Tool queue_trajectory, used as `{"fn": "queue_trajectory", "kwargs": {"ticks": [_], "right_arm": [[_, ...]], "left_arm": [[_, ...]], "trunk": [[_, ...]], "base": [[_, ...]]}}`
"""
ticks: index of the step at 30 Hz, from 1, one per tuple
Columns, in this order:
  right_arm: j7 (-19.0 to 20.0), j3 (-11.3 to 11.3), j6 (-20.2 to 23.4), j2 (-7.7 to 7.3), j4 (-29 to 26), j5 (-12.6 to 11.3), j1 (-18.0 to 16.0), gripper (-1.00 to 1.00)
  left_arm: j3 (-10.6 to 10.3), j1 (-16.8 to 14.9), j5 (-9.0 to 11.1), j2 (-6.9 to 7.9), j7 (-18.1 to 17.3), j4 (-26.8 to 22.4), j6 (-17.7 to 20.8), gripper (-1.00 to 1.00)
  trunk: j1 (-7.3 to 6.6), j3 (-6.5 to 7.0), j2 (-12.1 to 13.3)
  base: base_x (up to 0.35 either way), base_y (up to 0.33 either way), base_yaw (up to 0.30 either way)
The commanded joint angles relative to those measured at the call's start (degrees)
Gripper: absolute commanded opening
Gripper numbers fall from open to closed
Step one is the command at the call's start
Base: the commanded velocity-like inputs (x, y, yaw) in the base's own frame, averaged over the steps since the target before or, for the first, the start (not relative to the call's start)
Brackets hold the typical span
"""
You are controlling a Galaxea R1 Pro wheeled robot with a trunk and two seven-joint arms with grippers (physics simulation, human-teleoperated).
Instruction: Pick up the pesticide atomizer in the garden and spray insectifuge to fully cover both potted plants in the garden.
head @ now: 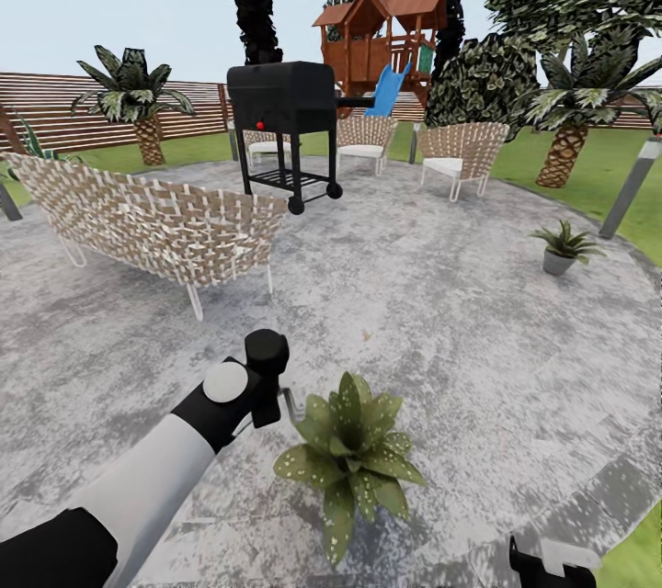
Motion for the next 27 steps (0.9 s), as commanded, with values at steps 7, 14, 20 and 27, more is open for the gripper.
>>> {"fn": "queue_trajectory", "kwargs": {"ticks": [7, 14, 20, 27], "right_arm": [[-0.24, 0.49, -0.03, 0.00, 0.00, -0.33, -0.02, 1.00], [-0.24, 0.49, -0.05, 0.07, 0.00, -0.34, -0.02, 1.00], [-0.24, 0.49, -0.02, 0.08, 0.00, -0.33, -0.02, 1.00], [-0.24, 0.49, -0.02, 0.08, 0.00, -0.33, -0.02, 1.00]], "left_arm": [[-0.11, 0.16, -0.61, 0.54, -0.56, 0.47, 0.64, -1.00], [0.49, 2.80, -0.04, 2.67, -0.56, 0.85, 0.64, -1.00], [0.76, 3.11, 0.30, 2.01, -0.56, 0.28, 0.71, -1.00], [1.85, 3.20, 2.09, -2.08, -0.56, 0.65, 0.81, -1.00]], "trunk": [[-0.03, -0.05, -0.02], [-0.03, -0.05, -0.02], [-0.03, -0.05, -0.02], [-0.03, -0.05, -0.02]], "base": [[-0.019, 0.000, 0.000], [0.000, 0.000, 0.032], [0.000, 0.000, 0.231], [0.000, 0.000, 0.029]]}}
